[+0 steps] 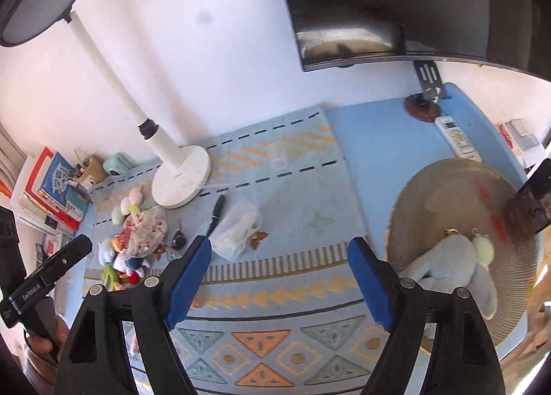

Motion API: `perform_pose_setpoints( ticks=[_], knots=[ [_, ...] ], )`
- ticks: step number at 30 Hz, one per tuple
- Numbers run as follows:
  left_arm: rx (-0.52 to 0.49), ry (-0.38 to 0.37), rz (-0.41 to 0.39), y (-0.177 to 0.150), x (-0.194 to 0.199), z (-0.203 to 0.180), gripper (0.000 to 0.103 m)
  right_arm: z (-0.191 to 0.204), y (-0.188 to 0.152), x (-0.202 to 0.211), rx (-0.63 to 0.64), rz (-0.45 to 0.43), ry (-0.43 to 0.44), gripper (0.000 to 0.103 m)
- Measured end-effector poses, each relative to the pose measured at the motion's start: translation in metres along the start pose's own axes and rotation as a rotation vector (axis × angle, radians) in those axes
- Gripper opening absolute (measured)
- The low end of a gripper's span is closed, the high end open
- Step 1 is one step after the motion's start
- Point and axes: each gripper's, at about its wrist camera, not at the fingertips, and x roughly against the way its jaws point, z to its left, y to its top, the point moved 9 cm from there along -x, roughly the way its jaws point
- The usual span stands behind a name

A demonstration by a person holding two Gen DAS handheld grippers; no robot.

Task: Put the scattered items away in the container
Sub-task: 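Grasp the pink-white-green dango plush with the left tool while the right tool grasps the clear plastic cup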

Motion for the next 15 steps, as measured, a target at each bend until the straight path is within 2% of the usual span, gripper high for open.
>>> perform_pose_setpoints(
  ticks=[3,4,6,8,12,15],
  knots=[
    [-0.069,0.112,0.012,0.017,0.004,0.074,0.084,0.023,0.01,-0.019,-0.036,0.021,0.011,0.081],
    [-0.078,0.108,0.05,0.021,-0.002,0.094,0.084,0.027,0.013,-0.027,-0.042,0.039,-0.002,0.081],
    [-0.092,0.053,0.124,0.028,-0.02,0.124,0.084,0.032,0.019,-0.041,-0.056,0.08,-0.033,0.081],
    [-0.12,0.061,0.171,0.034,-0.043,0.149,0.084,0.038,0.026,-0.053,-0.072,0.103,-0.036,0.081],
    [-0.226,0.107,0.258,0.032,-0.097,0.173,0.084,0.036,0.04,-0.071,-0.062,0.104,-0.142,0.081],
    [-0.253,0.093,0.293,0.032,-0.133,0.18,0.084,0.034,0.049,-0.096,-0.069,0.134,-0.146,0.081]
  ],
)
